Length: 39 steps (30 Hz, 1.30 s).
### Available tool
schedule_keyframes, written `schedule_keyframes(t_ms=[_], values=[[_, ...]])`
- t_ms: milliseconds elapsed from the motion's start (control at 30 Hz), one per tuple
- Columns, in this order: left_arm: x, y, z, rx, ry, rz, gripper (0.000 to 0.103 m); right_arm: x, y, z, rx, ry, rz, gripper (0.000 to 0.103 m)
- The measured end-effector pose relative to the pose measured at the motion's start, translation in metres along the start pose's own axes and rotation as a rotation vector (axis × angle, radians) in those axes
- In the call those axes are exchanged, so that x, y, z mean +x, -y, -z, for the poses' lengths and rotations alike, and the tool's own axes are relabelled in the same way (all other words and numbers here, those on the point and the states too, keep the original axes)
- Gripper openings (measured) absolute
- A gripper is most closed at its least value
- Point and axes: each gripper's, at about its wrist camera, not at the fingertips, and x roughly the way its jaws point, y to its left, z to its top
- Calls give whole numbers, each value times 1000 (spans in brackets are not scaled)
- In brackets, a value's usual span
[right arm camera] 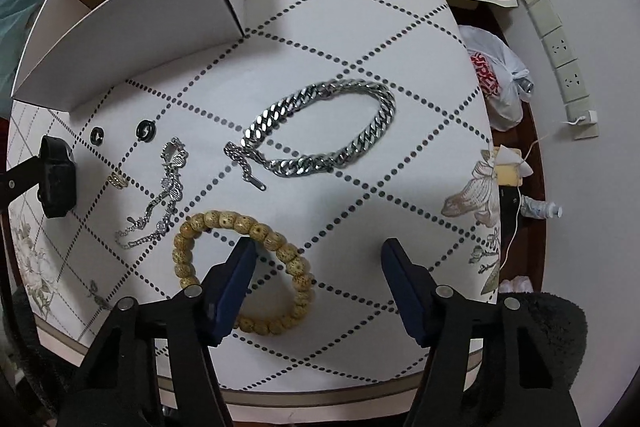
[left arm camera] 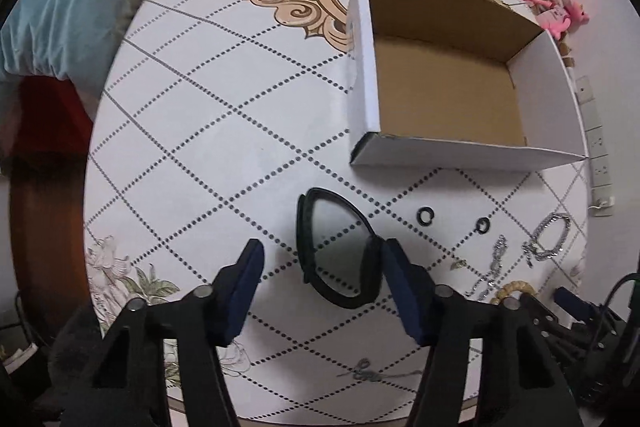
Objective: Organize jewelry
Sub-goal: 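Grasp the black watch band with the left tool while the right tool grasps the wooden beaded bracelet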
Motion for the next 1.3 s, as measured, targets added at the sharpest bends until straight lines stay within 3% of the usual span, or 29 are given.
schedule_keyframes(t_ms=[133,267,433,667,700,733,767,833,900,933,1167,1300], values=[[2,-6,5,-15,-1,39,56,-2,0,-1,-14,-1,-3,54],[-1,-6,10,-29,-5,74,47,-4,4,0,-13,7,-4,46],[-2,-5,12,-31,-22,146,47,-4,9,2,-1,-3,-17,45],[10,30,9,82,8,79,46,-4,4,4,-19,13,3,45],[11,30,8,90,9,69,40,-5,2,5,-21,13,3,45],[13,31,7,100,9,63,21,-5,2,6,-23,16,3,45],[17,33,7,114,8,50,10,-6,2,6,-24,22,2,45],[17,35,8,121,23,55,10,-7,0,9,-31,39,2,41],[17,34,10,127,34,54,10,-10,-4,12,-45,65,7,12],[16,33,12,126,36,55,10,-10,-6,14,-50,70,12,9],[-1,17,41,113,58,82,10,-17,0,18,-19,115,-60,9],[-24,8,63,100,83,125,10,-44,0,24,-8,178,-132,9]])
